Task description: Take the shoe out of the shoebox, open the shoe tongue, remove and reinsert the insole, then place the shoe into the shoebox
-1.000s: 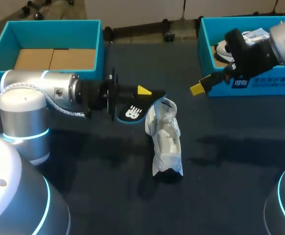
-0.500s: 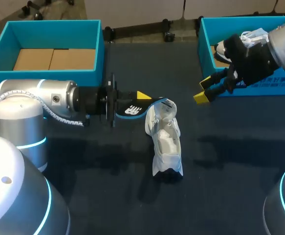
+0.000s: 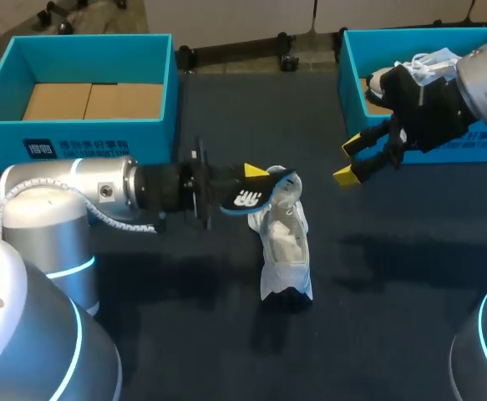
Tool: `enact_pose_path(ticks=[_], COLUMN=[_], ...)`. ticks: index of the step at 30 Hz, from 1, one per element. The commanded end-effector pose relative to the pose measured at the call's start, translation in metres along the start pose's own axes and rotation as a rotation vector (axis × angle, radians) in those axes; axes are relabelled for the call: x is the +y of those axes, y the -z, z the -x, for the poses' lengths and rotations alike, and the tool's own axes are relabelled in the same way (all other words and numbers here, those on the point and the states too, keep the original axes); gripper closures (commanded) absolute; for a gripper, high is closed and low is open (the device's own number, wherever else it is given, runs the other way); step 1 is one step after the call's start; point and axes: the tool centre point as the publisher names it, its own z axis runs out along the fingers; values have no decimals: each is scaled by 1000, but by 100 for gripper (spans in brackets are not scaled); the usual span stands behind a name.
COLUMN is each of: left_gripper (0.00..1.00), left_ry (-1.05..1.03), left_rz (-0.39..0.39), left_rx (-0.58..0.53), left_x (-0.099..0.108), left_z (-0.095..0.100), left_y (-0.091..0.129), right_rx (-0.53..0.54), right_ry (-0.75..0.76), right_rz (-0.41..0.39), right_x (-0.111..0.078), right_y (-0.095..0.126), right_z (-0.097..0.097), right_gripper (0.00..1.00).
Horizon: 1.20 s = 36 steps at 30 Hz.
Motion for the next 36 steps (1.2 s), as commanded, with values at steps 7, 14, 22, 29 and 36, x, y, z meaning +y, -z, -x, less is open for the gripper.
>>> enact_pose_path(ticks=[7, 14, 22, 29, 36], left_gripper=[100, 100, 100, 100, 100], left_ry=[49, 56, 56, 56, 56], left_rz=[45, 55, 55, 55, 55], left_rx=[52, 54, 54, 54, 54], left_x=[7, 14, 14, 14, 14], left_z=[-21, -32, -32, -32, -32], left_y=[6, 10, 10, 10, 10], right_rx=[-25, -71, -118, -121, -139], right_ry=[129, 194, 255, 289, 338], right_rz=[-81, -123, -164, -180, -216], right_x=[-27, -45, -65, -88, -99], right_y=[-19, -21, -41, -67, -76], right_z=[1, 3, 21, 33, 38], right_gripper=[0, 0, 0, 0, 0])
